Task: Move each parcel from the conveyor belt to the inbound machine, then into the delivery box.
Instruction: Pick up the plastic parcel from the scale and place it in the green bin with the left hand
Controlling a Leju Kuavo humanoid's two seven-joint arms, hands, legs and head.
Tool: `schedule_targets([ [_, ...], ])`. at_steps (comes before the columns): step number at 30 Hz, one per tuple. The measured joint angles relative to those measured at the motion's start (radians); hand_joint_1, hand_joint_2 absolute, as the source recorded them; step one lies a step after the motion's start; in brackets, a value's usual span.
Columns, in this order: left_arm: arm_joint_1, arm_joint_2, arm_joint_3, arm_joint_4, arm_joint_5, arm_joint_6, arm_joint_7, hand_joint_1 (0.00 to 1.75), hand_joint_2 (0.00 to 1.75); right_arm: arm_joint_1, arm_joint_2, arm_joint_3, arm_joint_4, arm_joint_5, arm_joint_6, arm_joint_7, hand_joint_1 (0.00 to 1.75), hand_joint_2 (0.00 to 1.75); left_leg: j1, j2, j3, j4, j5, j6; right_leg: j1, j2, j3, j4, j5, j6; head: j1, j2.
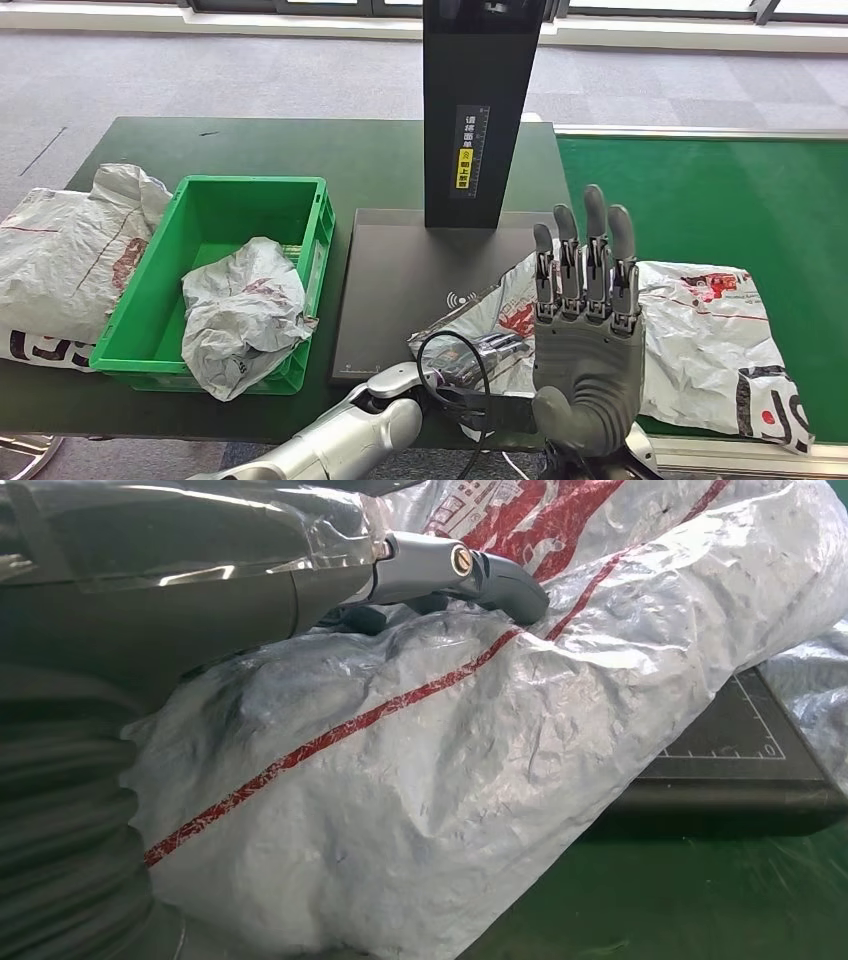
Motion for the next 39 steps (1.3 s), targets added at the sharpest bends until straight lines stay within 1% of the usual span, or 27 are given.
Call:
schedule_targets([
  [1,-0.002,0.0,-0.002,0.002,0.001,-0.003,0.001,1.59,1.75,0.0,0.0,0.0,0.0,0.001,0.001,0.0,0.0,1.75,0.0,0.0,0.0,0.0,0.0,0.0,0.0,0.0,0.0,0.0,0.0,0.0,0.0,0.0],
  [2,-0.004,0.0,-0.005,0.004,0.001,-0.005,0.001,1.75,1.75,0.0,0.0,0.0,0.0,0.001,0.002,0.0,0.0,1.75,0.0,0.0,0.0,0.0,0.0,0.0,0.0,0.0,0.0,0.0,0.0,0.0,0.0,0.0],
  [4,-0.009,0.0,-0.01,0.006,0.002,0.0,0.003,1.75,1.75,0.0,0.0,0.0,0.0,0.002,0.002,0.002,0.0,1.75,0.0,0.0,0.001,0.0,0.0,0.0,0.0,0.0,0.001,0.0,0.0,0.0,0.0,0.0],
  [8,-0.015,-0.002,-0.013,0.008,0.001,0.049,0.013,1.75,1.75,0.0,0.0,-0.001,-0.002,0.003,0.006,0.015,0.0,1.75,0.0,0.0,0.001,0.0,0.0,0.0,0.0,0.0,0.001,0.0,0.0,0.0,0.0,0.0],
  [12,-0.018,-0.003,-0.013,0.008,-0.002,0.07,0.018,1.75,1.75,0.0,0.0,-0.004,-0.006,0.003,0.008,0.016,0.0,1.75,0.0,0.0,0.001,0.0,0.0,0.0,0.0,0.0,0.001,0.0,0.0,0.0,0.0,0.0],
  [18,-0.017,-0.003,-0.011,0.008,-0.039,0.115,0.023,1.75,1.75,0.002,0.0,-0.006,-0.017,0.006,0.01,0.018,0.0,1.75,0.0,0.0,0.002,0.0,0.0,0.0,0.0,0.0,0.001,0.0,0.0,0.0,0.0,0.0],
  [25,-0.005,0.0,0.016,0.006,-0.097,0.148,0.016,1.75,1.75,0.006,0.0,-0.01,-0.029,0.01,0.012,0.018,0.0,1.75,0.0,0.0,0.001,0.0,0.0,0.0,0.0,0.0,0.001,0.0,0.0,0.0,0.0,0.0],
  [28,0.01,0.011,0.035,-0.014,-0.126,0.186,0.016,1.75,1.75,0.009,0.0,-0.011,-0.032,0.013,0.013,0.018,0.0,1.75,0.0,0.0,0.001,0.0,0.0,0.0,0.0,0.0,0.001,0.0,0.0,0.0,0.0,0.0],
  [30,0.032,0.031,0.055,-0.055,-0.151,0.22,0.02,1.75,1.75,0.016,0.0,-0.013,-0.037,0.017,0.012,0.018,0.0,1.75,0.0,0.0,0.001,0.0,0.0,0.0,0.0,0.0,0.001,0.0,0.0,0.0,0.0,0.0],
  [33,0.086,0.089,0.112,-0.184,-0.208,0.246,0.045,1.75,1.75,0.027,0.0,-0.02,-0.051,0.024,0.005,0.018,0.0,1.75,0.001,0.001,0.001,0.0,0.0,0.0,0.0,0.001,0.001,0.0,0.0,0.0,0.0,0.0],
  [37,0.186,0.195,0.263,-0.485,-0.347,0.247,0.09,1.75,1.75,0.051,-0.001,-0.056,-0.083,0.039,-0.027,0.022,0.0,1.75,0.002,0.002,0.0,0.0,0.0,-0.001,0.002,0.002,-0.001,0.001,-0.001,-0.001,0.0,0.0],
  [39,0.218,0.237,0.348,-0.608,-0.382,0.241,0.095,1.75,1.75,0.066,-0.002,-0.074,-0.097,0.048,-0.047,0.023,0.0,1.75,0.002,0.002,0.0,0.0,0.001,-0.001,0.002,0.001,-0.001,0.001,-0.001,-0.001,0.0,0.0],
])
